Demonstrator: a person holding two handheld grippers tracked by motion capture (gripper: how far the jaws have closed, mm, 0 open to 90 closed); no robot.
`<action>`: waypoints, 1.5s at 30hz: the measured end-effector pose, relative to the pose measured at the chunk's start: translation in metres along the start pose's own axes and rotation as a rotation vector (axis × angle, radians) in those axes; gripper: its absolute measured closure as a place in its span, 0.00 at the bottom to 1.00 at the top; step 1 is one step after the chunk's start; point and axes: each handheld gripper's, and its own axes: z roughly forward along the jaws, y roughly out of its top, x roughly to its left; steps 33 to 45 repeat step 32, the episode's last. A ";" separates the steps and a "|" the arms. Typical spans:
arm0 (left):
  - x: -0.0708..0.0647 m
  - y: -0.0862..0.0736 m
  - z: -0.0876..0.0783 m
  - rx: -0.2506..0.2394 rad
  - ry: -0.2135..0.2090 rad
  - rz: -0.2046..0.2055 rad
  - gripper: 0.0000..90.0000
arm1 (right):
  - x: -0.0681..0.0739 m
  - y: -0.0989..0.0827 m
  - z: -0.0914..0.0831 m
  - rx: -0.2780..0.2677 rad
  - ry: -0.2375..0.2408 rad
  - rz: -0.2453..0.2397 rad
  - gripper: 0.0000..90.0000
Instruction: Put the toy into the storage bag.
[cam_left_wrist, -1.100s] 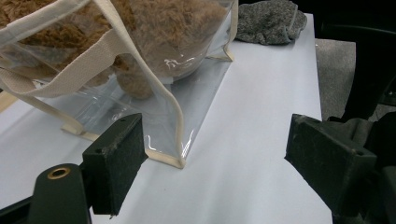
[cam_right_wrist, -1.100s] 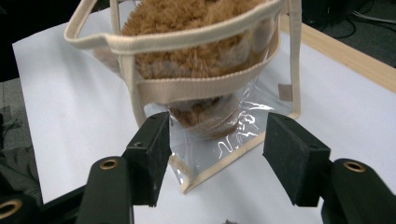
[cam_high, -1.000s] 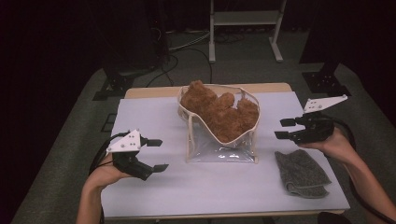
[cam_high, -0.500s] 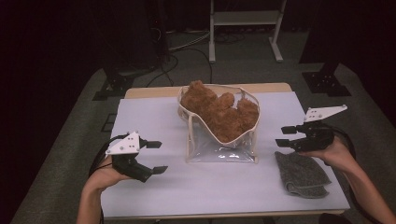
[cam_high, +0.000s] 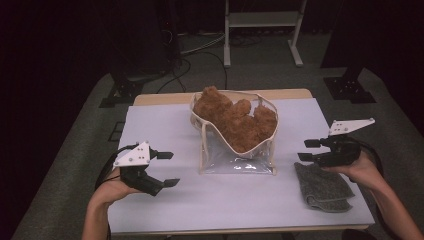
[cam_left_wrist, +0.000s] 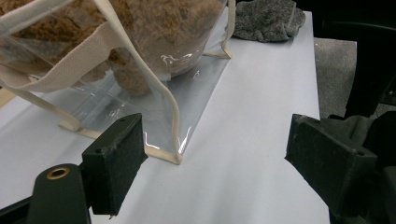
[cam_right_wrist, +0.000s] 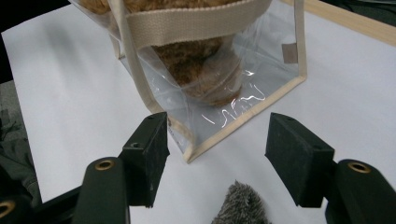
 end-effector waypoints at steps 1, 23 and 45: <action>0.000 -0.001 0.000 -0.002 0.000 -0.003 0.20 | 0.000 -0.002 0.000 0.002 0.000 0.006 0.42; -0.004 -0.011 0.006 0.000 -0.014 -0.019 0.20 | 0.003 -0.057 0.000 0.010 -0.002 0.083 0.39; -0.007 -0.014 0.010 -0.008 -0.021 -0.027 0.20 | 0.006 -0.066 -0.001 -0.002 -0.005 0.088 0.37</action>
